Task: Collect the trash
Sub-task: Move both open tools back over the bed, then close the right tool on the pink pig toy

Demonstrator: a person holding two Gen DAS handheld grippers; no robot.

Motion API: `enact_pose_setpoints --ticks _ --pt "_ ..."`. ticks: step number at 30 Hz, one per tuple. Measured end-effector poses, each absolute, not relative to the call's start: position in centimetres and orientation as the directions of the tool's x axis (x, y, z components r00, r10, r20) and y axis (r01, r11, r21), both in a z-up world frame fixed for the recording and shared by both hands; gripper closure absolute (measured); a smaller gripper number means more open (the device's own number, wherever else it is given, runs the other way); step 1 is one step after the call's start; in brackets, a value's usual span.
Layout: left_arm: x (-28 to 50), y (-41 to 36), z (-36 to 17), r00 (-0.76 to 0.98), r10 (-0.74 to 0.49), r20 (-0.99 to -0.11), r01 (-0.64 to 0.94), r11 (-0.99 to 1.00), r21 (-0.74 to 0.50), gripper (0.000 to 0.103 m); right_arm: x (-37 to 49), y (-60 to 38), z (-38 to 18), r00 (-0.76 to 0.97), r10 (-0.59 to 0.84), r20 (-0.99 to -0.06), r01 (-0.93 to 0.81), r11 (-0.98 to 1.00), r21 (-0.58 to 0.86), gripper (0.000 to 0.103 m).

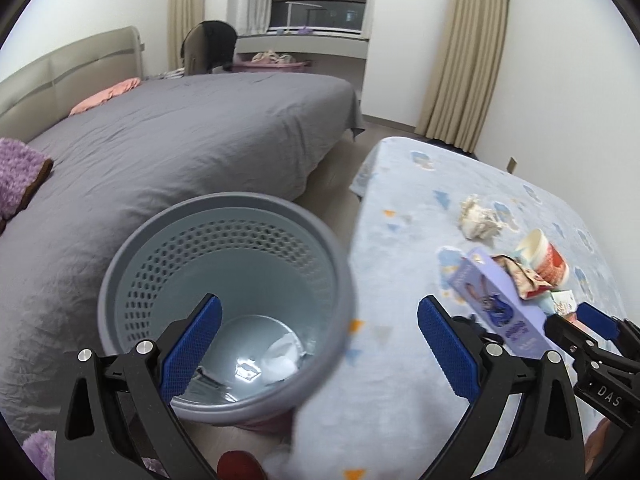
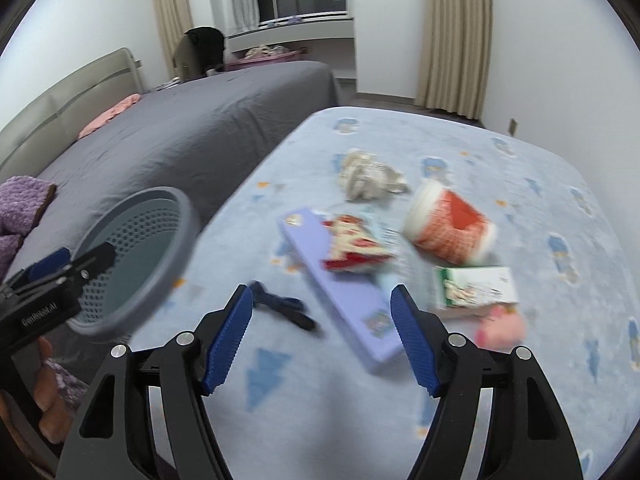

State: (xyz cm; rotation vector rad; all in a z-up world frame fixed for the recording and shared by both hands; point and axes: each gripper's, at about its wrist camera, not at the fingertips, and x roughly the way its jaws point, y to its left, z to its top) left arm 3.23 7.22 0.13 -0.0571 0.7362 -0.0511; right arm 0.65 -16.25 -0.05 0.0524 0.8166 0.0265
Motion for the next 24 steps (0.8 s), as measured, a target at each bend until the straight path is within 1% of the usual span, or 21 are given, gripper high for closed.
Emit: enact_pose_setpoints --ticks 4,10,11,13,18,24 --pt "2.9 4.9 -0.1 0.739 -0.087 -0.667 0.057 0.996 -0.067 0.007 -1.1 -19.5 -0.4 0.689 -0.015 -0.725 0.061 0.997 0.037 0.029" --pt "2.5 2.0 -0.7 0.731 -0.102 -0.674 0.079 0.995 -0.065 0.007 -2.6 -24.1 -1.7 0.663 -0.089 -0.743 0.136 0.991 0.002 0.029" --pt "2.4 1.5 -0.8 0.733 -0.098 -0.673 0.08 0.995 -0.057 0.007 -2.7 -24.7 -1.9 0.66 -0.092 -0.746 0.143 0.99 0.005 0.028" --pt "2.4 0.6 -1.0 0.731 -0.092 -0.676 0.084 0.995 -0.045 0.007 -2.7 -25.7 -2.3 0.657 -0.089 -0.749 0.153 0.988 0.017 0.025" --pt "2.3 -0.8 -1.9 0.724 -0.074 -0.686 0.083 0.996 -0.02 0.007 -2.1 -27.2 -3.6 0.636 -0.1 -0.765 0.165 0.986 0.008 0.023" --pt "2.8 -1.9 -2.9 0.714 -0.045 -0.699 0.083 0.996 0.02 0.007 -0.5 -27.9 -5.3 0.608 -0.107 -0.787 0.175 0.985 0.002 0.022"
